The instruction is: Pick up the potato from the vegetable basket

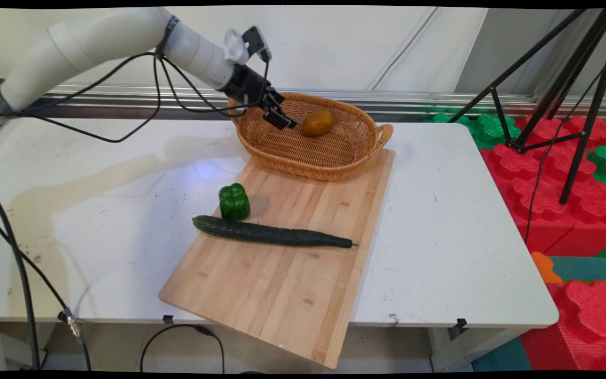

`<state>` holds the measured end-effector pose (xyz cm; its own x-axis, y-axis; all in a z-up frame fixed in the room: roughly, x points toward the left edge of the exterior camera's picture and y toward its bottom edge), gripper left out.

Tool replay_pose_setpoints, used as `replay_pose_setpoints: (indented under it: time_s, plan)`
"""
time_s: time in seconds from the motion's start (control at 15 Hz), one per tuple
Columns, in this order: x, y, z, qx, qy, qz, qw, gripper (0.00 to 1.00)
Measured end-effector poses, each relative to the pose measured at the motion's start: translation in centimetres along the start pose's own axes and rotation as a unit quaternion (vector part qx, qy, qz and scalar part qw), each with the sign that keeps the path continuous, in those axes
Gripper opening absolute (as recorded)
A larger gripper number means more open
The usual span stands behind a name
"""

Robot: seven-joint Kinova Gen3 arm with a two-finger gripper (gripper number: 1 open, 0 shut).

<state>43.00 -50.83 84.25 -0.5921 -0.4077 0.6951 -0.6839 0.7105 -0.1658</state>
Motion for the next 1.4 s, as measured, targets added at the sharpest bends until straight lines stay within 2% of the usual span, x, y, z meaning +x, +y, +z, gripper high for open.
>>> replay_pose_setpoints:
  time_s: [0.53, 1.33, 1.4]
  plan:
    - [-0.3, -0.6, 5.3, -0.011, 0.008, 0.018, 0.9997, 1.0]
    - [-0.5, -1.0, 8.6, -0.005, 0.032, 0.026, 0.9991, 1.0]
    - [-0.5, -1.0, 8.7, -0.005, 0.034, 0.026, 0.9991, 0.0]
